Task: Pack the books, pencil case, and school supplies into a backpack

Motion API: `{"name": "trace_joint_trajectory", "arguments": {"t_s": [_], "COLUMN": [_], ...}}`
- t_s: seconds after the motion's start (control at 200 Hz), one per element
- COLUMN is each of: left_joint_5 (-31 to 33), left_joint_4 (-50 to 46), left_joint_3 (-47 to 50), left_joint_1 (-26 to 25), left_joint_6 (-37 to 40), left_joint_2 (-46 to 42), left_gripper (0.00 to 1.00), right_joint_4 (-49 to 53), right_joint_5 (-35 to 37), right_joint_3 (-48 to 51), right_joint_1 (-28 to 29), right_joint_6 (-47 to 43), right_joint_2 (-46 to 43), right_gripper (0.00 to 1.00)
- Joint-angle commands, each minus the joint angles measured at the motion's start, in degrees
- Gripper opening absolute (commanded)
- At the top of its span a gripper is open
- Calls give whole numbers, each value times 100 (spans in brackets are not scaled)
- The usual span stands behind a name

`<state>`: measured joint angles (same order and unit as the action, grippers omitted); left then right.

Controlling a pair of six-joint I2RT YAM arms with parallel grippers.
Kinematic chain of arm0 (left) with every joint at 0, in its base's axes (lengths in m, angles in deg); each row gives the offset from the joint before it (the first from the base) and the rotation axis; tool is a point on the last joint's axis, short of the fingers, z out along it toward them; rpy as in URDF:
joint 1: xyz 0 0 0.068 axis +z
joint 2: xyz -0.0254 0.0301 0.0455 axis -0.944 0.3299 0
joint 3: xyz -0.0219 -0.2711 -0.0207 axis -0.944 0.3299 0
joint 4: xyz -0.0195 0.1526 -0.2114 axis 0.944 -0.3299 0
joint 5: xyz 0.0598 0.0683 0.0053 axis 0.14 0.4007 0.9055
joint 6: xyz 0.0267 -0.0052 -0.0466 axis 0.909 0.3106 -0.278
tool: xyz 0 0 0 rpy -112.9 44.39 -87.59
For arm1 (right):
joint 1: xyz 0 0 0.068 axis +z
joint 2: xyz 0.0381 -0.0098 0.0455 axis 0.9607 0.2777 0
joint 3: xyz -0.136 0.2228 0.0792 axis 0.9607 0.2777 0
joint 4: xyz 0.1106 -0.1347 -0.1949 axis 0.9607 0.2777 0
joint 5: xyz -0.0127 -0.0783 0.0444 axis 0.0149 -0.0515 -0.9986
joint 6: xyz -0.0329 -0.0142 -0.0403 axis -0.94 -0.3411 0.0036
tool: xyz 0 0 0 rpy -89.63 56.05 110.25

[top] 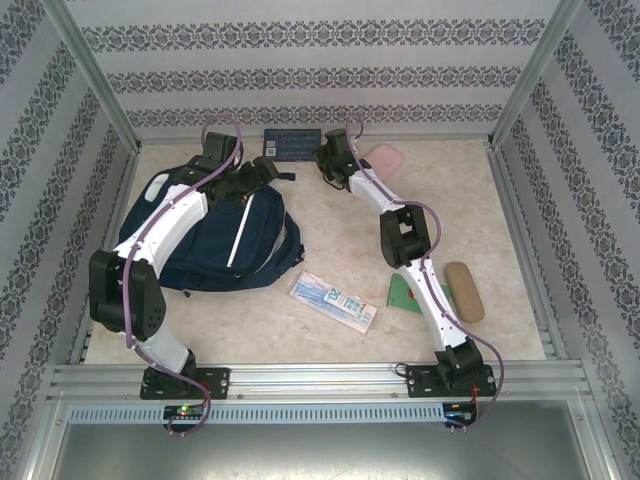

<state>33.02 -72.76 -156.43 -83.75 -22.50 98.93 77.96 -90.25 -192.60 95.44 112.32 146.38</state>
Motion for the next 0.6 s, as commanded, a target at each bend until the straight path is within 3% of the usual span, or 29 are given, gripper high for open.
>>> {"name": "trace_joint_trajectory", "arguments": {"t_s": [0.0, 0.34, 0.6], "left_joint_5": [2, 39, 58], "left_joint_4": [-79, 19, 164], "left_joint_3": [46, 230, 480], "left_joint_1": [-7, -8, -8], "left_joint_6": [-111, -173, -187], "left_joint_2": [-56, -147, -249], "left_gripper": [84, 84, 84], "right_joint_4": [1070, 2105, 2409], "right_joint_5": [-101, -360, -622], "right_joint_3": [383, 1098, 2597], "right_joint_1": [-46, -107, 8], "right_joint_6": [28, -470, -1315], "right_joint_2": [-132, -874, -1825], "right_gripper": [0, 0, 0]}}
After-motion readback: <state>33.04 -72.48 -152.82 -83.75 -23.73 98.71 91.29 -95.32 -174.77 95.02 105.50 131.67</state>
